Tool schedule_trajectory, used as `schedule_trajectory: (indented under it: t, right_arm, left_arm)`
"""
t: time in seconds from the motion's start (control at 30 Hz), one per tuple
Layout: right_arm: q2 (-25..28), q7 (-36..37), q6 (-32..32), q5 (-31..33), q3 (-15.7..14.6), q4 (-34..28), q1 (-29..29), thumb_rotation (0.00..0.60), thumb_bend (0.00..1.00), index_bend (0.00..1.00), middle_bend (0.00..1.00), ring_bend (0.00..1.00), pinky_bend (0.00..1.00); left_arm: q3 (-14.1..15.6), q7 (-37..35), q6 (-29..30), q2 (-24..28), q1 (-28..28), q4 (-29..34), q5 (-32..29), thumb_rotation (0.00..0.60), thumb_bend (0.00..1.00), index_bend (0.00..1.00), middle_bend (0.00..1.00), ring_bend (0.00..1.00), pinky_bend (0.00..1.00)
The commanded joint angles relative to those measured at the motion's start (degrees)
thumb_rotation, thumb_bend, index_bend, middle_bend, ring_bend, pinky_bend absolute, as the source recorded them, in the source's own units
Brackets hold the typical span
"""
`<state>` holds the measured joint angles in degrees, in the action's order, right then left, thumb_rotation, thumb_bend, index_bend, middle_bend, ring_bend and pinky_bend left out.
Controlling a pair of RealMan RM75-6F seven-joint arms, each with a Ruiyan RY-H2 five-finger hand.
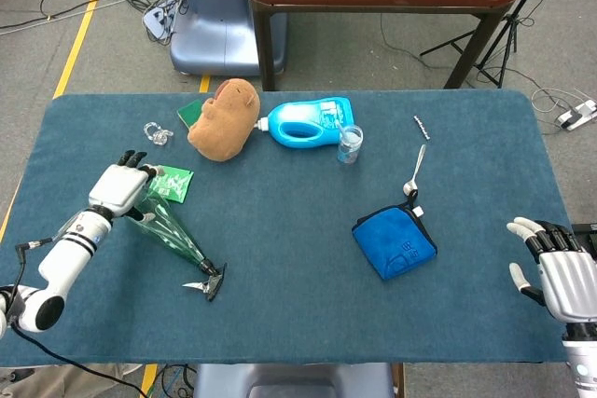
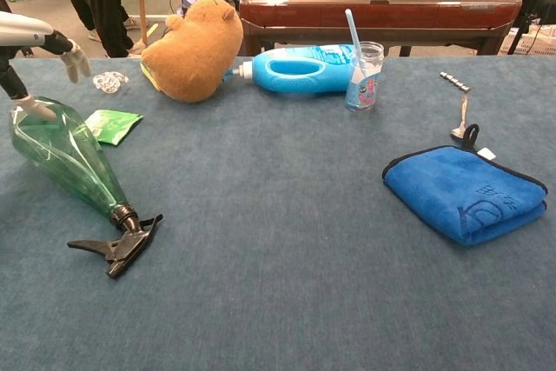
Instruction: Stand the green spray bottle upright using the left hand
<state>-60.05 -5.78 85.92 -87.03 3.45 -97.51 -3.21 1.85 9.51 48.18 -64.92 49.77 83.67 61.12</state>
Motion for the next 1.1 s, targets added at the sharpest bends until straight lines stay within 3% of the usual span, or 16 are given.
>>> schedule_trajectory:
  t: [0.03, 0.23, 0.37, 0.6, 1.1]
  right_arm:
    - [-0.1, 0.1, -0.1, 0.0, 0.0, 0.1, 0.0, 0.6, 0.35, 0.26, 0.23, 0.16, 0.19]
    - [-0.1, 0.5, -0.3, 0.2, -0.1, 0.4, 0.0, 0.6, 0.35, 0.26, 0.23, 0.16, 0.19]
    - [-0.2, 0.9, -0.2, 0.3, -0.2, 0.8, 0.1, 0.6, 0.35, 0.26, 0.23, 0.16, 0.19]
    - [-0.2, 2.1, -0.1, 0.4, -0.4, 1.5, 0.4, 0.6, 0.35, 0.26, 0.23, 0.16, 0.19]
    - [-0.3, 3.3, 0.1, 0.3, -0.6, 2.4, 0.7, 0.6, 0.35, 0.26, 0.23, 0.16, 0.19]
  left_arm:
    - [1.1, -5.0, 5.1, 2.8, -3.8, 3.5, 12.7, 0.6, 0.14, 0.17, 0.22, 0.02, 0.0]
    - [2.3, 0.2, 6.0, 3.5, -4.2, 6.7, 19.4, 0.6, 0.14, 0.16, 0.17, 0.0, 0.0]
    - [2.7, 6.4, 5.3, 3.0, -4.3, 8.7, 20.2, 0.6, 0.14, 0.16, 0.16, 0.0, 0.0]
    - [2.3, 19.0, 3.7, -0.8, -5.1, 9.0, 16.3, 0.6, 0.14, 0.17, 0.16, 0.0, 0.0]
    - [2.7, 32.0, 1.0, -6.0, -4.8, 6.8, 12.0, 0.6, 0.15, 0.24, 0.16, 0.0, 0.0]
